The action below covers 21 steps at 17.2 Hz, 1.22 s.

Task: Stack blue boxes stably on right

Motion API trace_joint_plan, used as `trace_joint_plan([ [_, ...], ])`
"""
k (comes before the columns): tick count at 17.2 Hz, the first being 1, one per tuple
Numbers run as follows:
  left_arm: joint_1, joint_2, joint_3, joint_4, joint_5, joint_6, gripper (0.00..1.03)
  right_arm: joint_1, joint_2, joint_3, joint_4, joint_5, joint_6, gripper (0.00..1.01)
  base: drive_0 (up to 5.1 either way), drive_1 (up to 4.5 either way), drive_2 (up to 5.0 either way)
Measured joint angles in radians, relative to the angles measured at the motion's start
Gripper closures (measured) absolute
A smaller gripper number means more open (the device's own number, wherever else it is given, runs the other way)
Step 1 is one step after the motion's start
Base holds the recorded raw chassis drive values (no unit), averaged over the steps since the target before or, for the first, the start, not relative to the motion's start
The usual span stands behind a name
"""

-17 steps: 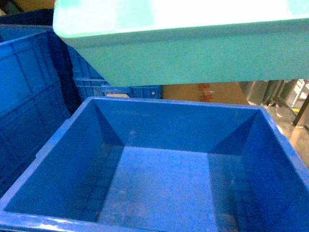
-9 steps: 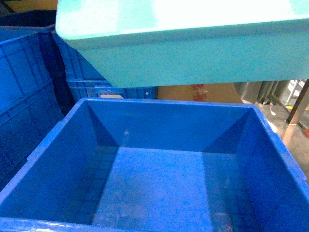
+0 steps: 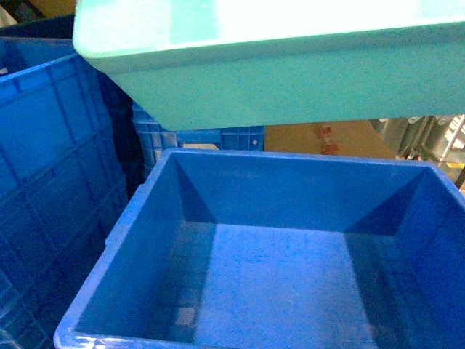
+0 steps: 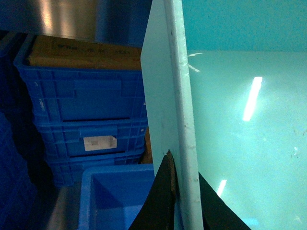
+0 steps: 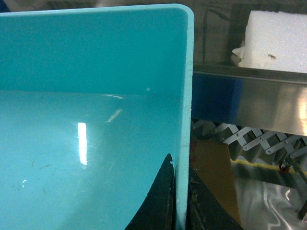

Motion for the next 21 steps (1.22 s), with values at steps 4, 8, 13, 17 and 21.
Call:
trace_joint_plan([
  [4, -0.004, 0.000, 0.000, 0.000, -0.001, 0.001, 1.01, 0.003, 0.002, 0.000, -0.008, 0.008, 0.000, 0.99, 0.0, 0.00, 0.0],
  [8, -0.005, 0.000, 0.000, -0.001, -0.002, 0.001, 1.01, 0.003, 0.002, 0.000, -0.008, 0.008, 0.000, 0.99, 0.0, 0.00, 0.0],
  [13, -0.005, 0.000, 0.000, 0.000, -0.002, 0.001, 1.01, 0.003, 0.002, 0.000, -0.008, 0.008, 0.000, 0.99, 0.0, 0.00, 0.0],
  [17, -0.011, 0.017, -0.025, -0.079, 0.023, -0.029, 1.01, 0.003, -0.016, -0.050, -0.116, 0.008, -0.007, 0.99, 0.0, 0.00, 0.0],
  [21, -0.019, 0.121, -0.061, -0.099, 0.045, -0.069, 1.01, 0.004, 0.079, -0.097, -0.125, 0.029, -0.059, 0.99, 0.0, 0.00, 0.0],
])
